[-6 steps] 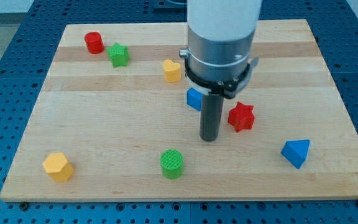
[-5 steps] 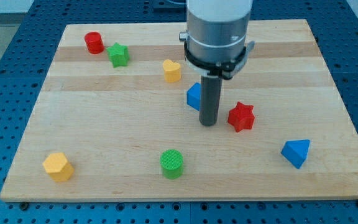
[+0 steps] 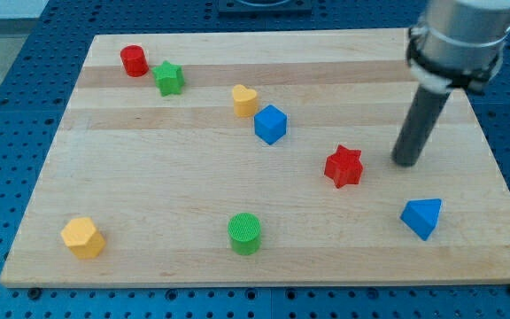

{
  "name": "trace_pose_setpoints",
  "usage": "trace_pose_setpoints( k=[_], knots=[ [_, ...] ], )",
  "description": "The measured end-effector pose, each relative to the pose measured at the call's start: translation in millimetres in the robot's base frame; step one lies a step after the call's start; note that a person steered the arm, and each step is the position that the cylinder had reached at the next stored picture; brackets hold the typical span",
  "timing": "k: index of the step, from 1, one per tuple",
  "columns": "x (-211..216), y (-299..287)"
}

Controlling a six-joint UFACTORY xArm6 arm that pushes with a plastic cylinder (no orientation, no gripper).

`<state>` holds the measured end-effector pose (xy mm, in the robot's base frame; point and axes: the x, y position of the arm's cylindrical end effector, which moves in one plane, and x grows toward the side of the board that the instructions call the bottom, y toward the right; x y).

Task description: Slide red star towards blue cube

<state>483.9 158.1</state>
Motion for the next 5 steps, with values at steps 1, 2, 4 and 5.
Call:
trace_pose_setpoints(
  k=[1,2,4,5],
  knots=[
    [15,-47],
    [17,-56],
    [-7,-57],
    [-37,-57]
  ],
)
